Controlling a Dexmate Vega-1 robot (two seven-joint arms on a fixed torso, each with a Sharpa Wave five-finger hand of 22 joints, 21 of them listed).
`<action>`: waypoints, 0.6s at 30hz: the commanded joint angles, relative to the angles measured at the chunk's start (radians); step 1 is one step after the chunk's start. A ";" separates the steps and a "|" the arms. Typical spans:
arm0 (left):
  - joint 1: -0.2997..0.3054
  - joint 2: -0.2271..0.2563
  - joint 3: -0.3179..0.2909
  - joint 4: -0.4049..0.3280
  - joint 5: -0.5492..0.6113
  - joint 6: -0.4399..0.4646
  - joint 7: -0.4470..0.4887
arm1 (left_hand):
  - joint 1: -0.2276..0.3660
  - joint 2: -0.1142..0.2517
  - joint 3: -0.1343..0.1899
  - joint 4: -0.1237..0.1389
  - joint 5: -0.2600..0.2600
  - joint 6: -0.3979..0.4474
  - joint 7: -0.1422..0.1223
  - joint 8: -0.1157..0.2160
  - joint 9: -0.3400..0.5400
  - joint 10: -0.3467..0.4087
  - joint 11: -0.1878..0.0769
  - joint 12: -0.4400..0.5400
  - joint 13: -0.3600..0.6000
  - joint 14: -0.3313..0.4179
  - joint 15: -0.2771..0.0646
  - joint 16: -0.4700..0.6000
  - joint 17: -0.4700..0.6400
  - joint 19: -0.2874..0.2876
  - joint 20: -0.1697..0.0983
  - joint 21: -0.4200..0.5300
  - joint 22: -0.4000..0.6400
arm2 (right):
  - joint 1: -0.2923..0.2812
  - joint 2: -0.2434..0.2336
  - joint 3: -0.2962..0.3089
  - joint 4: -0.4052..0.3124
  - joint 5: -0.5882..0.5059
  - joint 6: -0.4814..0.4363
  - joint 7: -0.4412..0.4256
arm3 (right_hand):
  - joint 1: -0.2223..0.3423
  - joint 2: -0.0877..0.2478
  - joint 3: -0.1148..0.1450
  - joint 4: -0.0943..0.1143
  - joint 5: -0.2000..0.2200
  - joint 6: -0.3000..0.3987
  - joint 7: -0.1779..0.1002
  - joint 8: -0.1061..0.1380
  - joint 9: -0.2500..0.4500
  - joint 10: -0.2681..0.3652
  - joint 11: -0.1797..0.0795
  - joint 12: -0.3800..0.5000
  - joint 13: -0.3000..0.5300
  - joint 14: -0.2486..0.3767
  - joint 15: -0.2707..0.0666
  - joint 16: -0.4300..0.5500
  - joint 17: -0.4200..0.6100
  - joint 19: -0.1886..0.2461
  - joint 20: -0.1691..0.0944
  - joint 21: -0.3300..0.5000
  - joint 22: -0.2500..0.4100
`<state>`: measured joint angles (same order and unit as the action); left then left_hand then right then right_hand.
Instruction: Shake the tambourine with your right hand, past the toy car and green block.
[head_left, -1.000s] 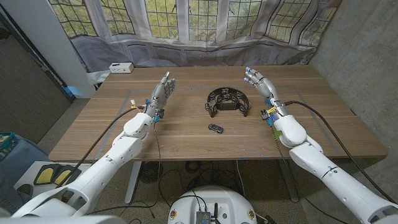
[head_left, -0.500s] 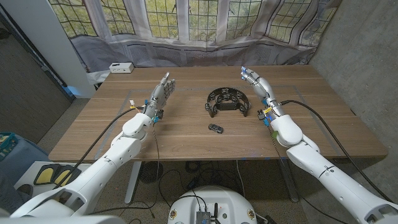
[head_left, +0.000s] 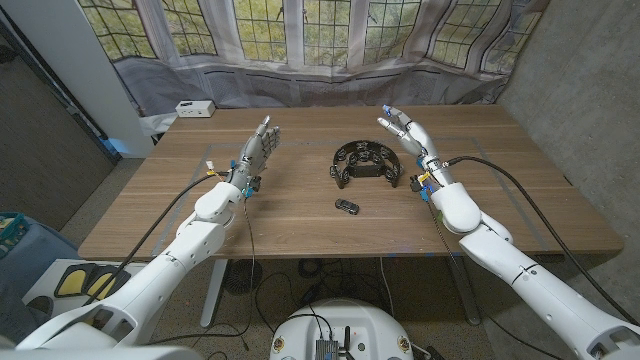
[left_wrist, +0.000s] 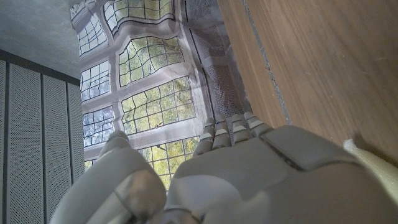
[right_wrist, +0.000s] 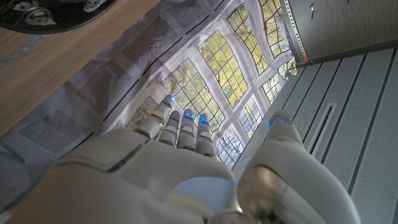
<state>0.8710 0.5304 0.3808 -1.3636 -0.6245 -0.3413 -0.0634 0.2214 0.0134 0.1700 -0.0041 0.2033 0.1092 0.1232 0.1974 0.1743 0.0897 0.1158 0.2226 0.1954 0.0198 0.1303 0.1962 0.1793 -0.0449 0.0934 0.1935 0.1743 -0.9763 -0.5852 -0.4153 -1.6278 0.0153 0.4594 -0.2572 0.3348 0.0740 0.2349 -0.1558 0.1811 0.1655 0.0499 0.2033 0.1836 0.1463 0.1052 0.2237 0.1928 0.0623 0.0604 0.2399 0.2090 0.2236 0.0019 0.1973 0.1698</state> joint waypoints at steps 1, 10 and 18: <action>0.002 0.003 -0.003 0.007 -0.004 -0.007 -0.009 | 0.006 0.008 0.003 -0.005 -0.003 0.005 0.015 0.003 0.004 0.009 0.006 0.007 0.001 0.004 0.001 -0.001 0.001 -0.004 0.011 0.005 0.005 | 0.010 -0.013 -0.022 -0.040 -0.137 -0.066 -0.059 | 0.014 0.004 0.011 -0.001 0.000 -0.003 -0.001 -0.002 0.006 0.000 -0.004 -0.006 0.005 -0.002 -0.003 -0.006 0.000 0.008 0.002 0.005 0.003; 0.006 0.009 -0.003 -0.002 -0.001 -0.001 -0.003 | 0.008 0.009 0.004 -0.006 -0.004 0.007 0.016 0.003 0.004 0.010 0.005 0.006 0.001 0.006 0.000 -0.002 0.001 -0.004 0.010 0.005 0.006 | 0.023 -0.030 -0.043 -0.077 -0.240 -0.140 -0.088 | 0.018 0.006 0.013 0.000 -0.001 -0.005 0.000 -0.003 0.006 -0.002 -0.004 -0.008 0.005 -0.003 -0.003 -0.008 0.000 0.009 0.001 0.004 0.003; 0.011 0.019 -0.003 -0.021 0.005 0.012 0.004 | 0.009 0.011 0.005 -0.008 -0.004 0.012 0.016 0.003 0.004 0.017 0.007 0.008 0.001 0.011 -0.001 0.000 0.001 -0.002 0.010 0.005 0.006 | 0.031 -0.060 -0.063 -0.133 -0.341 -0.238 -0.103 | 0.020 0.008 0.014 0.001 -0.001 -0.007 0.004 -0.004 0.006 -0.003 -0.006 -0.009 0.005 -0.001 -0.005 -0.007 0.000 0.010 -0.001 0.004 0.003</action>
<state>0.8768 0.5400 0.3785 -1.3667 -0.6257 -0.3445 -0.0669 0.2254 0.0173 0.1735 -0.0076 0.1995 0.1130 0.1271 0.1974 0.1743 0.0984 0.1177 0.2226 0.1955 0.0237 0.1262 0.1962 0.1792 -0.0449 0.0934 0.1935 0.1743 -0.9559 -0.6152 -0.4546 -1.6994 -0.1487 0.3696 -0.3190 0.3441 0.0833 0.2433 -0.1559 0.1811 0.1602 0.0553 0.1995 0.1836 0.1427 0.1016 0.2176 0.1928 0.0624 0.0605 0.2322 0.2091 0.2236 0.0019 0.1973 0.1698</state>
